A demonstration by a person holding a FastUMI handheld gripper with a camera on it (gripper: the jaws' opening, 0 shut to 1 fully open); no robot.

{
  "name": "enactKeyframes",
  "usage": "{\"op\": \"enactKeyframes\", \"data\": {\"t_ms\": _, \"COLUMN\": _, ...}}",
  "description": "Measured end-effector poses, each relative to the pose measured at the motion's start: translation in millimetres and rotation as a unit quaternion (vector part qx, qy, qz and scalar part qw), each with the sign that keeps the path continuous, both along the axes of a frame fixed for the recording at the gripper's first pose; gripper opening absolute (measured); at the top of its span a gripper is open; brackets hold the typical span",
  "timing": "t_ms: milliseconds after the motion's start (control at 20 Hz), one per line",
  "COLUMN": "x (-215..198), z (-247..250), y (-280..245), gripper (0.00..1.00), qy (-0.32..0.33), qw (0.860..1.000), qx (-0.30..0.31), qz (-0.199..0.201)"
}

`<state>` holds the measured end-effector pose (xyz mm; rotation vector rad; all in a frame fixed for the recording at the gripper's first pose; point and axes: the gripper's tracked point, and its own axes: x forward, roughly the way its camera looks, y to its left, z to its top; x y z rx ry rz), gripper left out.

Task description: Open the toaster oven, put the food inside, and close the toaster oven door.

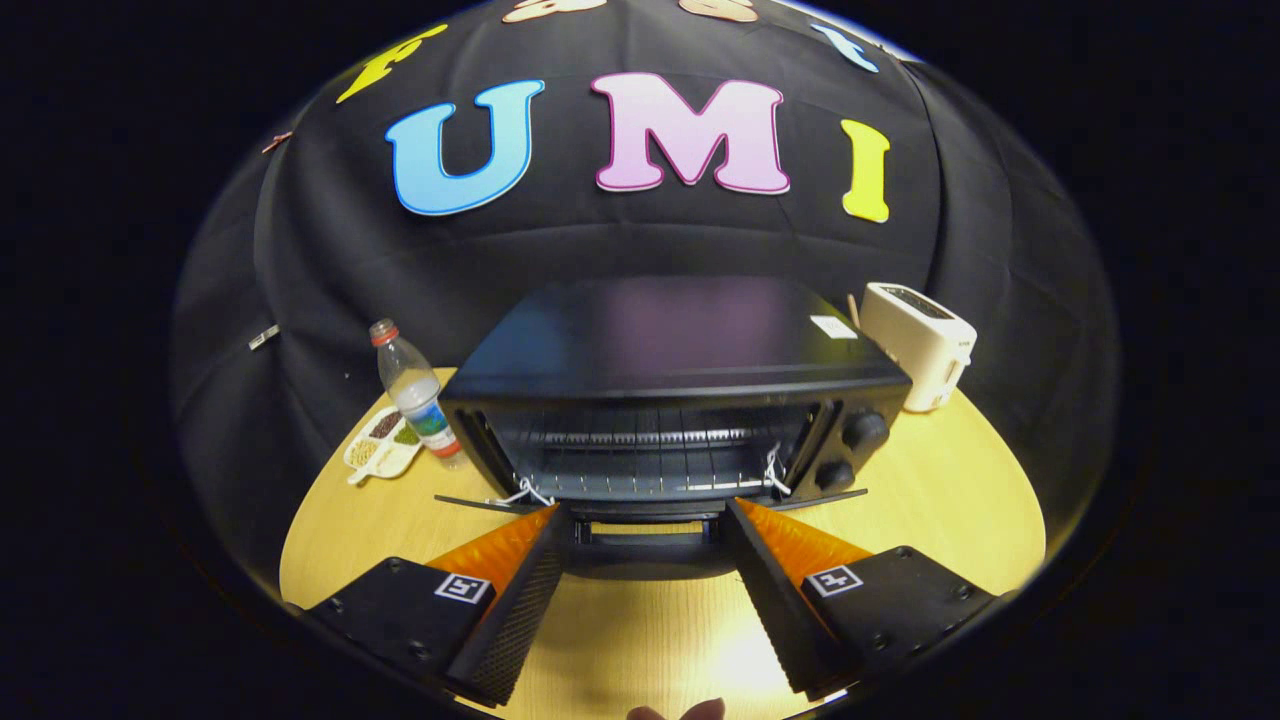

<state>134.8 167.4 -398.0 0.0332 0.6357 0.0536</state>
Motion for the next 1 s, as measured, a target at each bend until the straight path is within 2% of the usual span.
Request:
{"op": "enactKeyframes", "data": {"t_ms": 200, "x": -34.1, "z": -33.3, "y": -3.8, "gripper": 0.98, "qy": 0.034, "qw": 0.999, "qx": -0.015, "qz": 0.009}}
{"op": "enactKeyframes", "data": {"t_ms": 550, "x": -79.8, "z": -84.0, "y": -15.4, "gripper": 0.98, "qy": 0.112, "qw": 0.994, "qx": -0.011, "qz": 0.001}}
{"op": "enactKeyframes", "data": {"t_ms": 800, "x": -94.8, "z": -70.9, "y": -18.3, "gripper": 0.98, "qy": 0.113, "qw": 0.994, "qx": 0.0, "qz": 0.014}}
{"op": "enactKeyframes", "data": {"t_ms": 1000, "x": -113.4, "z": -44.4, "y": -24.1, "gripper": 0.98, "qy": 0.139, "qw": 0.989, "qx": 0.05, "qz": 0.017}}
